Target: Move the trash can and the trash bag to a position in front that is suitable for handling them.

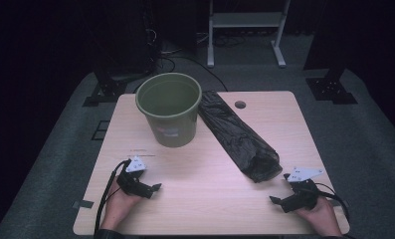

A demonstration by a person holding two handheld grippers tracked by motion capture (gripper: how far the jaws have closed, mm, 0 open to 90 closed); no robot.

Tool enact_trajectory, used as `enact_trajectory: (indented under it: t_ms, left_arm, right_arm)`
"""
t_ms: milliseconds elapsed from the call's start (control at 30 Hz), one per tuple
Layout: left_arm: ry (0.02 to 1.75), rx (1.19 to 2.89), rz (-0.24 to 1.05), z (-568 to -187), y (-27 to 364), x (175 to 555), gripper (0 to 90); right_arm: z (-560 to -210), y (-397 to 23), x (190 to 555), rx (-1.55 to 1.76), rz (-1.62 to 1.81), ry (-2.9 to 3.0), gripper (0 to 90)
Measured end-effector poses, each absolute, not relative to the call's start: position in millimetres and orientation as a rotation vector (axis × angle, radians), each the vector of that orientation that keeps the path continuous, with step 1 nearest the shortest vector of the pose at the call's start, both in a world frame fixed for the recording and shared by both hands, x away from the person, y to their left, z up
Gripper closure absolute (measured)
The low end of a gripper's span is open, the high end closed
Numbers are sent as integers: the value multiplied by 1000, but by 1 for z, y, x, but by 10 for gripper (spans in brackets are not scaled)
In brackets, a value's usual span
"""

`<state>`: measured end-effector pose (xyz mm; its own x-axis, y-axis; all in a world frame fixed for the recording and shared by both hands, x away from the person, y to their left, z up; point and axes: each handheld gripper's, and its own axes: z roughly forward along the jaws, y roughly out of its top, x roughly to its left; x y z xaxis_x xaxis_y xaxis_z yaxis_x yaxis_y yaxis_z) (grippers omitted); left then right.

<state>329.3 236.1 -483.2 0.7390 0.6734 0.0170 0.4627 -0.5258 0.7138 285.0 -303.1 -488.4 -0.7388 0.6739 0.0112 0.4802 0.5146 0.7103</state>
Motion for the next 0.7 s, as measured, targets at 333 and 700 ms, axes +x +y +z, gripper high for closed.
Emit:
enact_trajectory:
  t_ms: [333,700]
  left_arm:
    - [859,2155,367,-476,240,328,0]
    - [845,2084,325,-452,243,331,0]
  right_arm:
    - [-488,-303,285,973,1045,2492,0]
    - [-488,-303,286,978,1044,2487,0]
